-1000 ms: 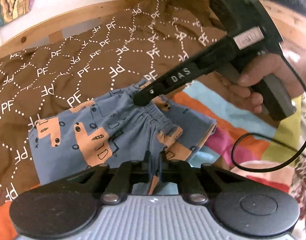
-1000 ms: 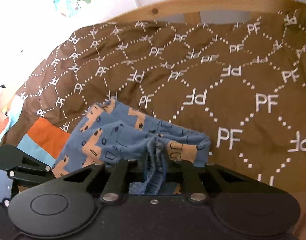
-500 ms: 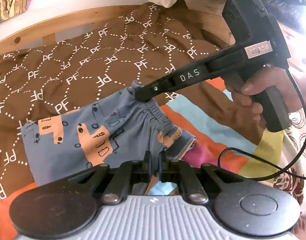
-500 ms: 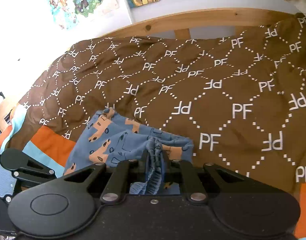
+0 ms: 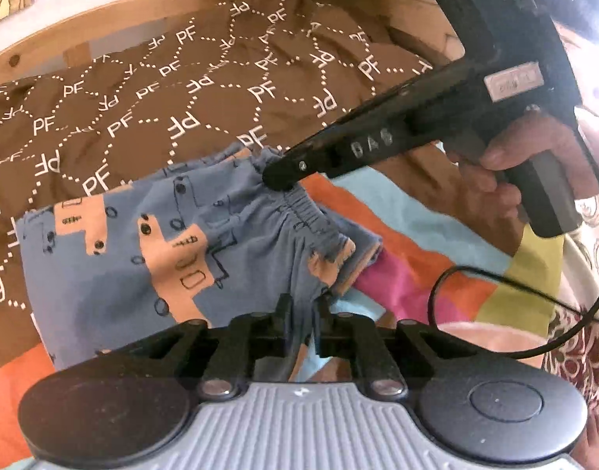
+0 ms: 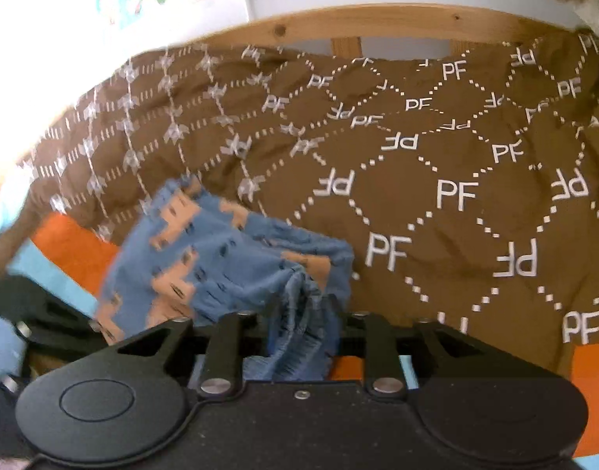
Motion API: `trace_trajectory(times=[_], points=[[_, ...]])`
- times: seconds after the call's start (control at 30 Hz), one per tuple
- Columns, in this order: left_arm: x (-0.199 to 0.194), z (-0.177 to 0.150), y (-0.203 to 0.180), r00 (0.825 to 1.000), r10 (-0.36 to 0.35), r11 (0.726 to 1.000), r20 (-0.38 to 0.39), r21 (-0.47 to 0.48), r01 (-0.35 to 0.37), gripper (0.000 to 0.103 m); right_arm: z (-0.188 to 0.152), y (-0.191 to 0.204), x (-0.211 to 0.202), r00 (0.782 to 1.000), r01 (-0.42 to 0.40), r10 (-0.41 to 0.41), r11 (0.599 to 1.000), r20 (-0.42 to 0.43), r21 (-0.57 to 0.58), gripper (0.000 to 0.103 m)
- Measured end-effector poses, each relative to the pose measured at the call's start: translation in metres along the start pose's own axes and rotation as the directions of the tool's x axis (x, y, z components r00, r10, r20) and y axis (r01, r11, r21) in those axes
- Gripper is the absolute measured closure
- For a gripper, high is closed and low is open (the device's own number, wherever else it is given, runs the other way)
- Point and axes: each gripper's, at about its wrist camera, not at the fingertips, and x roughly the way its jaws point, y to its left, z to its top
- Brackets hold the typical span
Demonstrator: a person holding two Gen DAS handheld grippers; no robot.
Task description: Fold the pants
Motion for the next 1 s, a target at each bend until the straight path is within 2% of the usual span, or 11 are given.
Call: trace_trajectory(times=[0.03, 0.13, 0.17, 0.2, 0.33, 0.4, 0.5, 0.6, 0.73, 0.9, 1.0], points=[[-0.001, -0.002, -0.001, 1.000, -0.003, 1.000, 0.003, 0.008, 0.003, 0.081, -0.003, 0.003, 0.000, 1.000, 0.021, -0.021, 0.999, -0.004, -0.038, 0.064], [-0.008, -0.006, -0.004, 1.000, -0.021, 1.000, 0.012, 0.010, 0.021, 0.063, -0.012, 0.010, -0.002, 0.998, 0.058, -0.058, 0.992, 0.000, -0.113, 0.038], [-0.011, -0.007, -0.003, 0.999, -0.028, 1.000, 0.016, -0.001, 0.028, 0.049, -0.014, 0.011, -0.004, 0.998, 0.065, -0.065, 0.990, 0.007, -0.126, 0.032], [-0.016, -0.008, -0.002, 0.999, -0.030, 0.999, 0.024, -0.023, 0.031, 0.040, -0.015, 0.012, -0.006, 0.997, 0.072, -0.071, 0.988, 0.011, -0.135, 0.027], [-0.038, -0.013, 0.010, 0.999, -0.029, 0.993, 0.045, -0.117, 0.034, 0.027, -0.016, 0.016, -0.012, 0.996, 0.088, -0.084, 0.986, 0.036, -0.143, 0.017], [-0.048, -0.015, 0.019, 0.998, 0.018, 0.985, 0.063, -0.172, -0.006, 0.014, -0.016, 0.021, -0.015, 0.995, 0.090, -0.084, 0.985, 0.046, -0.145, 0.011], [-0.056, -0.021, 0.035, 0.987, 0.147, 0.952, 0.068, -0.279, -0.122, 0.004, -0.021, 0.029, -0.016, 0.995, 0.094, -0.088, 0.981, 0.045, -0.168, 0.003], [-0.046, -0.031, 0.051, 0.971, 0.238, 0.909, -0.024, -0.347, -0.231, 0.003, -0.032, 0.036, -0.010, 0.989, 0.148, -0.147, 0.957, 0.022, -0.251, 0.001], [-0.024, -0.049, 0.067, 0.945, 0.261, 0.874, -0.197, -0.367, -0.318, 0.003, -0.043, 0.040, -0.009, 0.988, 0.152, -0.153, 0.939, 0.021, -0.309, 0.001], [-0.041, -0.056, 0.066, 0.952, 0.247, 0.888, -0.181, -0.352, -0.297, 0.003, -0.045, 0.043, -0.023, 0.986, 0.166, -0.152, 0.919, 0.067, -0.357, 0.001], [-0.055, -0.047, 0.069, 0.960, 0.258, 0.885, -0.114, -0.370, -0.282, 0.002, -0.035, 0.042, -0.028, 0.977, 0.207, -0.176, 0.909, 0.116, -0.362, 0.001]])
